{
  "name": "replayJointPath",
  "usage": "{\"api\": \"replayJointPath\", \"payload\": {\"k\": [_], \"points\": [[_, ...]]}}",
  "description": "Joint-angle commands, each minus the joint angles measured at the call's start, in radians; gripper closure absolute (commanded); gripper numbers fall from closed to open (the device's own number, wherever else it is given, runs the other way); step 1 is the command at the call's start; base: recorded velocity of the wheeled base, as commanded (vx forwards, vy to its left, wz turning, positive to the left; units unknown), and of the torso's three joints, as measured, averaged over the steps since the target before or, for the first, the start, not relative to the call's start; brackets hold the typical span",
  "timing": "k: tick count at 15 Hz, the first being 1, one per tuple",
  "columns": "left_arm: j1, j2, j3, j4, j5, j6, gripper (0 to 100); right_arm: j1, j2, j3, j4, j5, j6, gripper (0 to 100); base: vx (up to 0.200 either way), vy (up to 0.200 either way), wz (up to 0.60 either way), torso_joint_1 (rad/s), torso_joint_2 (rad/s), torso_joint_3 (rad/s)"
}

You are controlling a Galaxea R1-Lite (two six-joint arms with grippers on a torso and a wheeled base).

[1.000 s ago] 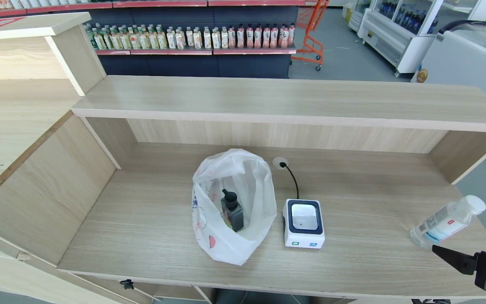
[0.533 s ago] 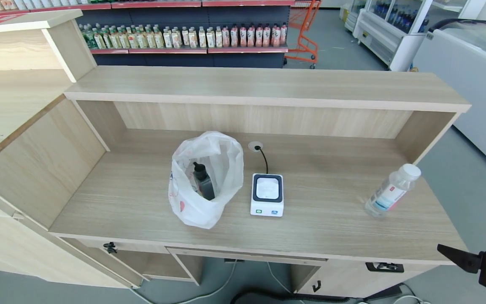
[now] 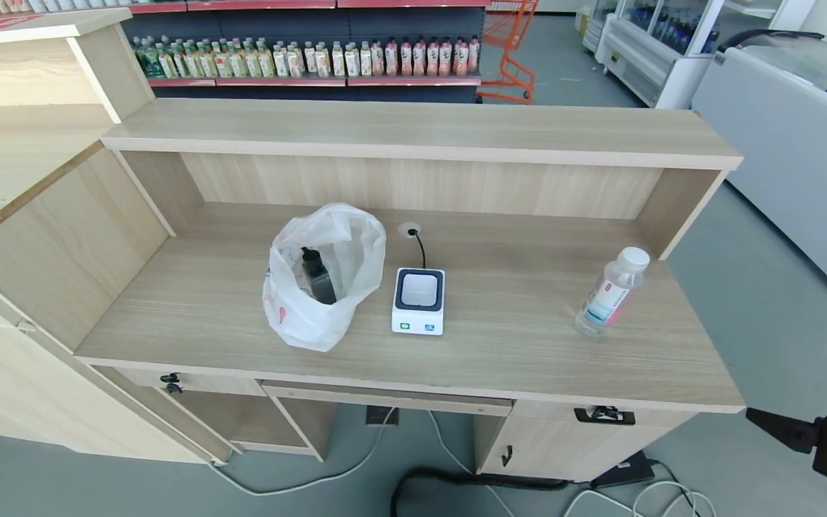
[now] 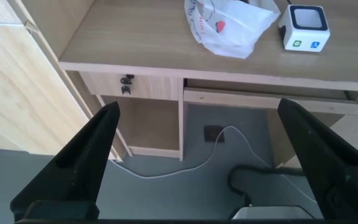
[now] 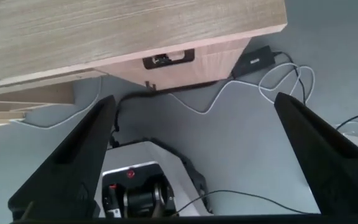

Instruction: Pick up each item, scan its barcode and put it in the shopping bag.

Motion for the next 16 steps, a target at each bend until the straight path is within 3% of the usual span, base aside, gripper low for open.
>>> {"api": "replayJointPath", "payload": {"k": [1, 5, 8, 10, 13, 16], "points": [[0.0, 0.0, 0.0, 0.0, 0.0, 0.001, 0, -0.031, 0.04, -0.006, -0.002, 0.001, 0.006, 0, 0.2, -0.2, 0.0, -0.002, 0.0, 0.007], [-0.001, 0.0, 0.0, 0.0, 0.0, -0.004, 0, -0.028, 0.093, -0.054, -0.004, 0.006, 0.123, 0, 0.2, -0.15, 0.0, 0.007, 0.0, 0.001], [-0.001, 0.0, 0.0, 0.0, 0.0, -0.005, 0, 0.084, 0.165, -0.091, -0.028, 0.01, 0.179, 0, 0.067, 0.0, 0.0, -0.007, 0.0, 0.001], [-0.001, 0.0, 0.0, 0.0, 0.0, -0.005, 0, 0.155, 0.268, -0.118, -0.128, 0.006, 0.173, 0, 0.0, 0.0, 0.0, 0.0, 0.0, 0.0], [-0.001, 0.0, 0.0, 0.0, 0.0, -0.005, 0, 0.314, 0.512, -0.129, -0.499, -0.033, 0.155, 0, 0.0, 0.0, 0.0, 0.0, 0.0, 0.0], [-0.001, 0.0, 0.0, 0.0, 0.0, -0.005, 0, 0.451, 0.612, -0.132, -0.616, -0.034, 0.153, 0, 0.0, 0.0, 0.0, 0.0, 0.0, 0.0]]}}
